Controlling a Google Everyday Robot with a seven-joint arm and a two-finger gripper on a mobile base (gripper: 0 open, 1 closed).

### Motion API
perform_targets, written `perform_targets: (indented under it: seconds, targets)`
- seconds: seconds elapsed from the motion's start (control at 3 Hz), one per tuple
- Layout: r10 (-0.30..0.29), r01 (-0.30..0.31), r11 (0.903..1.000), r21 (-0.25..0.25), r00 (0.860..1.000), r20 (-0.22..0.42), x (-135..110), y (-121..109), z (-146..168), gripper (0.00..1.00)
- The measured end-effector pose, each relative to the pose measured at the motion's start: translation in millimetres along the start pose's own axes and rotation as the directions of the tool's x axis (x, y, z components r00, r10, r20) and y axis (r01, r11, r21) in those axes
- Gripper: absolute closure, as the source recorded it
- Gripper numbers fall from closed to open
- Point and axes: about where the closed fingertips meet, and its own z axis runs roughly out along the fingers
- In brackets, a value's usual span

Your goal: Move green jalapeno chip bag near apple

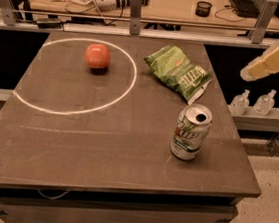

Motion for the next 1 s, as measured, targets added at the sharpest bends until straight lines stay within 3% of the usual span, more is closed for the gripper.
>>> perform_targets:
  seconds: [0.33,0.67,1.0]
  targets:
    - [0.098,-0.089,0.9917,-0.092,0.990,0.099,-0.4,-19.8,51.0,0.00]
    - [0.176,-0.150,0.9702,-0.191,0.976,0.128,2.0,-26.7,103.6,0.00]
    - [0.147,-0.115,0.9702,-0.213,0.979,0.140,-5.3,-26.0,141.9,0.00]
